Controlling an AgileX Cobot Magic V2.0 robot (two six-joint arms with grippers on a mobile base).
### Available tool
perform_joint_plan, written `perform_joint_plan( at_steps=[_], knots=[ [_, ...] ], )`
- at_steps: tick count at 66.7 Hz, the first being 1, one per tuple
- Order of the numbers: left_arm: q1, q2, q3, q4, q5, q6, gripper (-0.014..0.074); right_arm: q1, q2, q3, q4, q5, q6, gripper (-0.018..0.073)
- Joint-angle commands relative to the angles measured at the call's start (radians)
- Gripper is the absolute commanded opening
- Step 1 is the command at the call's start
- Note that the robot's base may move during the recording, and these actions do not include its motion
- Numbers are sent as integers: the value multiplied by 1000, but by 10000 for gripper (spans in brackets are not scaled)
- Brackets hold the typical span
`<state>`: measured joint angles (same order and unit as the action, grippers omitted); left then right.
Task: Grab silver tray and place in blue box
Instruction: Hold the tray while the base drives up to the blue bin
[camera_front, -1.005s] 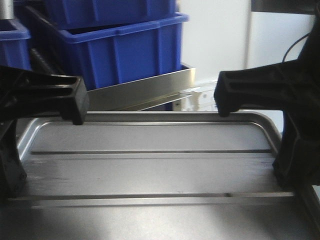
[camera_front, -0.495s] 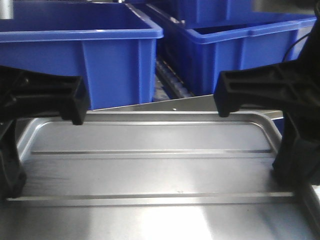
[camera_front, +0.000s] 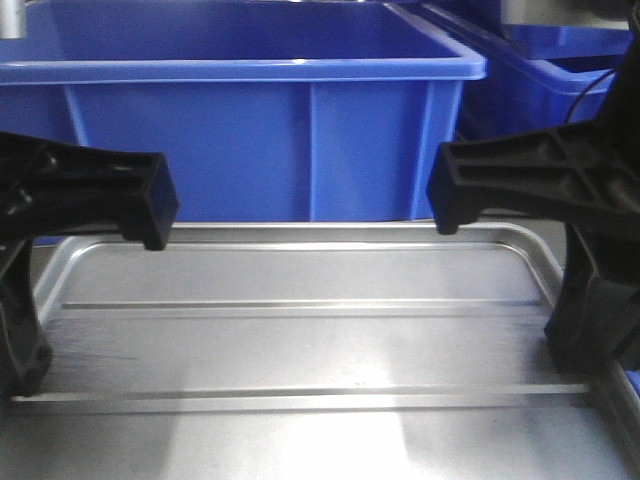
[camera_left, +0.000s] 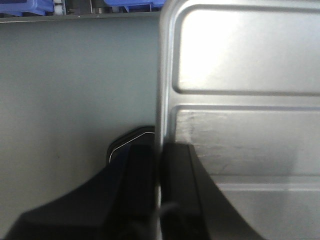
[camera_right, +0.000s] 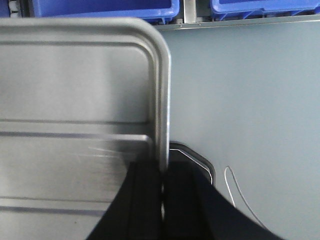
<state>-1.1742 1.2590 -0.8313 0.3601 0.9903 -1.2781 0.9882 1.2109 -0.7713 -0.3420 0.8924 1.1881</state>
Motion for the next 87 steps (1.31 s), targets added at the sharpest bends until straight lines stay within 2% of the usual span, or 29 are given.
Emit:
perform_joint_plan(
  at_steps=[1,87],
  knots=[
    [-6,-26,-25,28,-3,-11,-8,-2,-24,-25,-38,-17,-3,60],
    [-6,-26,-25,28,-3,-11,-8,-2,-24,-25,-38,-17,-3,60]
  ],
)
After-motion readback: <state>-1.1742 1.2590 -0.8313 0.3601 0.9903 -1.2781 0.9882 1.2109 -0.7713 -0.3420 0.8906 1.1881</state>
